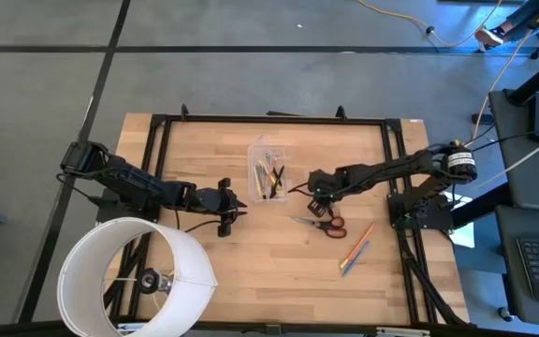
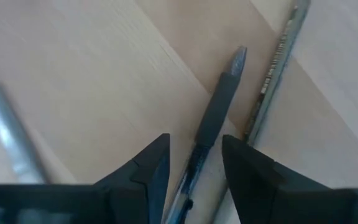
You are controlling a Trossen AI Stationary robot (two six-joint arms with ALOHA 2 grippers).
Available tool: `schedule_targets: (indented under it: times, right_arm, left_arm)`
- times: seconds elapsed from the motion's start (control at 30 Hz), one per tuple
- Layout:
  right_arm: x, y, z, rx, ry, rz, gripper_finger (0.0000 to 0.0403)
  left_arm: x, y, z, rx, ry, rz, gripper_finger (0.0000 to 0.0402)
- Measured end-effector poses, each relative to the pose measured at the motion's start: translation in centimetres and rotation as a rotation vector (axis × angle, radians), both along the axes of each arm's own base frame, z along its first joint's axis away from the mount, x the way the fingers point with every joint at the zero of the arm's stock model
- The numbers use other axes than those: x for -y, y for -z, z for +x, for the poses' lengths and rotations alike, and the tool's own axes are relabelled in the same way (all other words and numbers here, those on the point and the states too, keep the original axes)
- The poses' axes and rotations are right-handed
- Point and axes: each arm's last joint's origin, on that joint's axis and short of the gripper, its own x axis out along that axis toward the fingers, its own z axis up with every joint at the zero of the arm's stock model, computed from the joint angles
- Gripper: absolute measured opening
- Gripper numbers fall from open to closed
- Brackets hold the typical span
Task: Pick & place school supplies into a supply box
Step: Put the black transparent pen into the transparent supply box
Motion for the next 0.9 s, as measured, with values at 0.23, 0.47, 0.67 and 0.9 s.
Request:
schedule_targets:
  times: [0.23,0.47,0.67,0.9]
  right_arm:
    - [0.0,1.4,0.3,-0.061,0.002,-0.007,0.0140]
    - [0.1,1.5,0.4,-0.058,0.001,-0.015,0.0075]
    - [0.1,1.5,0.4,-0.059,0.003,-0.039,0.0041]
    - [0.2,0.4,1.1,-0.072,-0.014,-0.040,0.0046]
  left_arm:
    - [0.0,0.0,0.0,-0.002,0.000,0.000,0.0088]
    - [0.0,0.0,0.0,-0.002,0.000,0.001,0.0089]
    - [0.0,0.0,0.0,-0.003,0.000,0.001,0.0087]
    - [0.0,0.0,0.0,-0.003,0.000,0.001,0.0086]
